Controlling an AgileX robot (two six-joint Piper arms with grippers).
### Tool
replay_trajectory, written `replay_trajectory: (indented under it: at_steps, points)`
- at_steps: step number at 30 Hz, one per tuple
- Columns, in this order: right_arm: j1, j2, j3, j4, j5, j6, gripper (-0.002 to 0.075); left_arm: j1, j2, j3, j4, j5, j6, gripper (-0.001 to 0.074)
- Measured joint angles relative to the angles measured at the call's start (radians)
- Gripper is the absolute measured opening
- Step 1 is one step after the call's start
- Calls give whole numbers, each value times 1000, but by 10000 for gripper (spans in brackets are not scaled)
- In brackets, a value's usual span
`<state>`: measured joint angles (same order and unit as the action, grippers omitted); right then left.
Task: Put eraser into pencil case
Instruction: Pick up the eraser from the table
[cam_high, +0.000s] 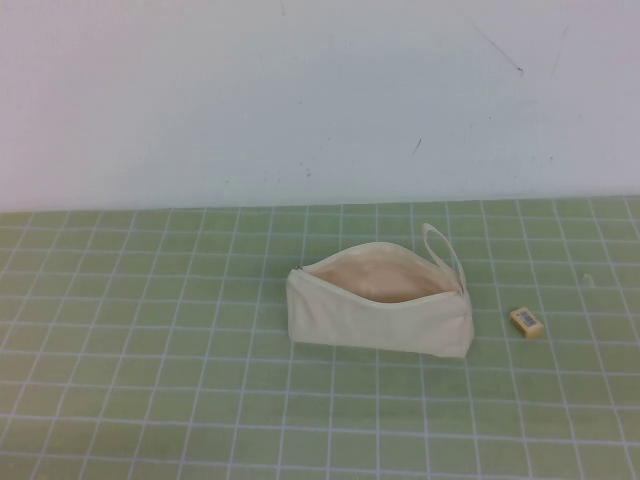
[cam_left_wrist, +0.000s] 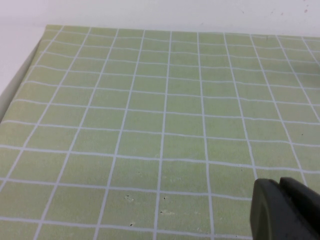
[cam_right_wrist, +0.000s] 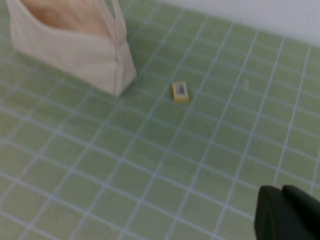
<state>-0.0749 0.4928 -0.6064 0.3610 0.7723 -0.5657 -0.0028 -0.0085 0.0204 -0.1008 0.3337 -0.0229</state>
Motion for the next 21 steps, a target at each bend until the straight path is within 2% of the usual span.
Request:
replay_trajectory:
  at_steps: [3, 9, 18, 21]
  points:
    - [0, 196, -166, -101, 159, -10, -1, 0, 0, 0, 0, 0, 0, -3]
    - [20, 550, -436, -103, 320, -11, -1, 0, 0, 0, 0, 0, 0, -3]
    - [255, 981, -726, -275, 347, 100, -1, 0, 0, 0, 0, 0, 0, -3]
    - [306, 1117, -801, -298, 345, 117, 0, 0, 0, 0, 0, 0, 0, -3]
